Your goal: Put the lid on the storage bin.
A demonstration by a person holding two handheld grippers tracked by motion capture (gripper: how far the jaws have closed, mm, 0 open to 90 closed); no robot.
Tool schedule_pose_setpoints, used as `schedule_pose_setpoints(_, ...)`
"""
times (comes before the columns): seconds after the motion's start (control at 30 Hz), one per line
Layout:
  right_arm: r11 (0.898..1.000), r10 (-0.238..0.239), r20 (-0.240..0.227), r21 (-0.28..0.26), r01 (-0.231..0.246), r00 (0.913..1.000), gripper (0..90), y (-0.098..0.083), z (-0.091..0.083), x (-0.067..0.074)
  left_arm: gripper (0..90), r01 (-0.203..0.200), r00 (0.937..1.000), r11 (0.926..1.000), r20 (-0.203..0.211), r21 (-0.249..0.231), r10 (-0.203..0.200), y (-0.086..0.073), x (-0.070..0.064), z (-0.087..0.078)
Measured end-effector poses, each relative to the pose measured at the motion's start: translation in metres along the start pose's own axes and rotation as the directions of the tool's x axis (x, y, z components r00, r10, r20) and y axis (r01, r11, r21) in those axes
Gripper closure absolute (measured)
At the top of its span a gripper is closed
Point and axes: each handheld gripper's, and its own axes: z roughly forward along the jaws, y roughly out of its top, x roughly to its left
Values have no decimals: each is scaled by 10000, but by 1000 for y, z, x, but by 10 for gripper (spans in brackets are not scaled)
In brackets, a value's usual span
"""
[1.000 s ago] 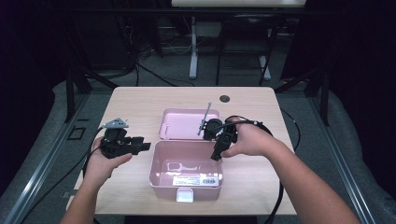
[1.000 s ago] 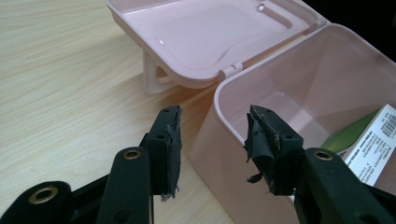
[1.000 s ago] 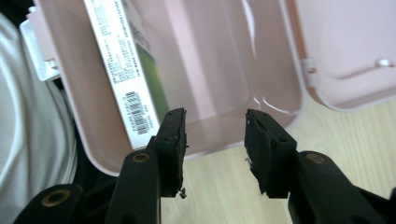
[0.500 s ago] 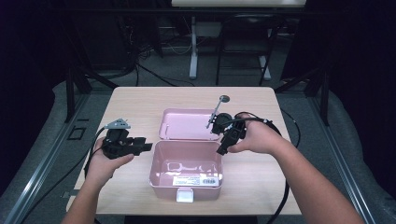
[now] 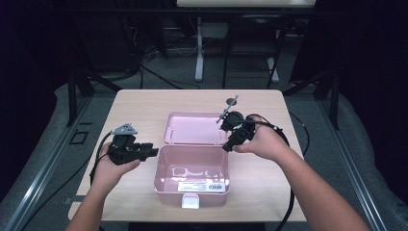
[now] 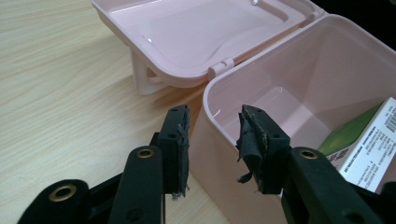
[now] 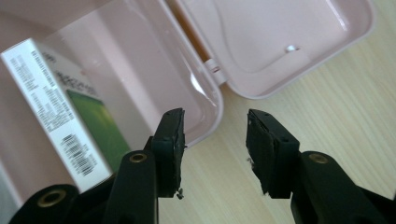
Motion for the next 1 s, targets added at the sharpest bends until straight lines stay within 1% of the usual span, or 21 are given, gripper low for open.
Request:
schedule_pose_setpoints(0.07, 9995, 286, 142, -143, -284, 9995, 566, -1, 2, -4, 640, -36, 10000, 10000, 19, 11, 36, 0, 0, 0)
schedule_pose_setpoints(0.13, 9987, 488, 277, -185, -483, 9984, 566, -1, 4, -6, 647, -61, 10000, 10000, -60, -44, 61, -1, -2, 1)
schedule_pose_setpoints(0.2, 9956, 872, 345, -372, -860, 9956, 566, -1, 6, -10, 652, -50, 10000, 9999, -51, -89, 50, -1, -3, 1)
schedule_pose_setpoints(0.23, 9945, 967, 321, -424, -953, 9948, 566, -1, 7, -11, 657, -29, 10000, 9999, -32, -100, 29, -1, -3, 2)
schedule_pose_setpoints(0.3, 9918, 1189, 465, -517, -1165, 9918, 566, 0, 9, -14, 671, -80, 10000, 10000, -24, -25, 80, -1, -4, 2)
schedule_pose_setpoints(0.37, 9901, 1304, 470, -578, -1276, 9903, 566, 1, 11, -15, 680, -155, 9999, 9999, -27, 41, 155, -1, -4, 3)
schedule_pose_setpoints(0.4, 9893, 1352, 490, -612, -1321, 9896, 566, 1, 12, -16, 684, -101, 9999, 9999, 6, 31, 101, -2, -5, 5)
schedule_pose_setpoints(0.47, 9854, 1560, 557, -772, -1515, 9862, 564, 3, 14, -17, 688, -162, 9999, 9997, 27, 177, 162, -2, -5, 7)
schedule_pose_setpoints(0.5, 9822, 1722, 587, -859, -1669, 9833, 562, 4, 15, -18, 689, -142, 9999, 9998, -4, 156, 142, -3, -6, 9)
schedule_pose_setpoints(0.53, 9820, 1719, 661, -906, -1656, 9829, 563, 5, 16, -19, 690, -168, 9999, 9996, 12, 217, 168, -3, -6, 11)
schedule_pose_setpoints(0.6, 9778, 1910, 766, -1028, -1828, 9786, 563, 8, 18, -21, 703, -213, 9998, 9995, 42, 251, 212, -3, -7, 12)
schedule_pose_setpoints(0.67, 9722, 2102, 794, -1221, -1998, 9744, 564, 9, 20, -23, 725, -247, 9997, 9994, 37, 250, 246, -3, -8, 13)
schedule_pose_setpoints(0.73, 9651, 2346, 694, -1364, -2237, 9696, 566, 9, 22, -25, 754, -285, 9996, 9994, -16, 186, 285, -4, -10, 15)
schedule_pose_setpoints(0.77, 9636, 2393, 711, -1394, -2279, 9683, 567, 10, 23, -26, 753, -334, 9994, 9993, -86, 140, 335, -4, -11, 16)
schedule_pose_setpoints(0.9, 9578, 2585, 826, -1519, -2442, 9625, 567, 11, 30, -29, 766, -443, 9989, 9988, -149, 187, 446, -4, -12, 15)
schedule_pose_setpoints(0.93, 9550, 2664, 842, -1580, -2511, 9602, 567, 11, 31, -30, 769, -443, 9988, 9990, -209, 114, 446, -4, -12, 15)
schedule_pose_setpoints(0.97, 9507, 2795, 861, -1645, -2630, 9563, 567, 11, 32, -31, 770, -459, 9988, 9988, -177, 184, 462, -4, -12, 15)
schedule_pose_setpoints(1.0, 9489, 2876, 906, -1622, -2708, 9535, 567, 12, 33, -32, 772, -448, 9988, 9989, -214, 135, 451, -4, -13, 15)
